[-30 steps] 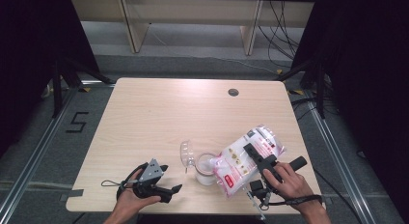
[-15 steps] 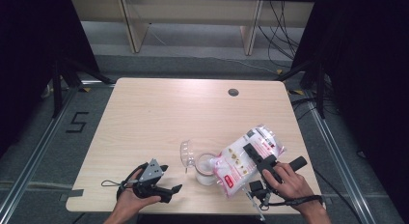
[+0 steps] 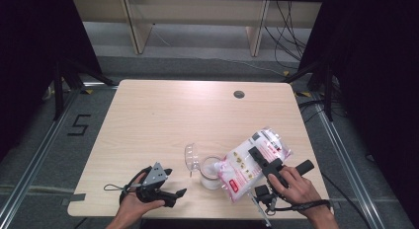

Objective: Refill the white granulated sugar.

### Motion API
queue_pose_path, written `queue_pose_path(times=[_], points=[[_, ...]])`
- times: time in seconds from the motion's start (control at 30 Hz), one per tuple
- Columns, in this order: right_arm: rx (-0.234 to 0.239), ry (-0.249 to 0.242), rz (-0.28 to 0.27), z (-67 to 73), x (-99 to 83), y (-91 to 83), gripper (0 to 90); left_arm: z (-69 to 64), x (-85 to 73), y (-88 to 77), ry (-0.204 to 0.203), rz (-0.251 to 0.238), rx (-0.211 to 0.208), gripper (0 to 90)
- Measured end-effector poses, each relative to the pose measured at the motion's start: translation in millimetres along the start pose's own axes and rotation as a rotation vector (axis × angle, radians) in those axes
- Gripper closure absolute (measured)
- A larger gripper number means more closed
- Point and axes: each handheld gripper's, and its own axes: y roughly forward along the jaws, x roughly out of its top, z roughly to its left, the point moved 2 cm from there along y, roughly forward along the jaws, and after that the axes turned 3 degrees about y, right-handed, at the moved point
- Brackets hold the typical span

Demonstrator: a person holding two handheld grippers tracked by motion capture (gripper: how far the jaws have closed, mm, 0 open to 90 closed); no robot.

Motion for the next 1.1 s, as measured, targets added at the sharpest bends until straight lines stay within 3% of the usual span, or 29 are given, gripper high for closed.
queue_pose_path(times=[0.43,0.7,0.93,1.1], points=[[0.006,-0.015,-0.001,-1.5,0.7,-0.8,62.0,-0.4,0.0,0.2,-0.005,-0.004,0.0,15.8],[-0.002,0.017,-0.012,0.9,-0.3,0.0,62.1,0.2,-0.1,-0.6,0.001,0.003,0.0,15.8],[0.012,0.007,-0.008,-0.4,-1.5,0.1,62.7,0.4,-0.1,-0.6,0.003,0.003,0.001,15.8],[0.003,0.044,-0.013,1.9,-1.1,0.2,63.3,0.1,-0.1,-0.6,0.001,0.003,0.0,15.8]])
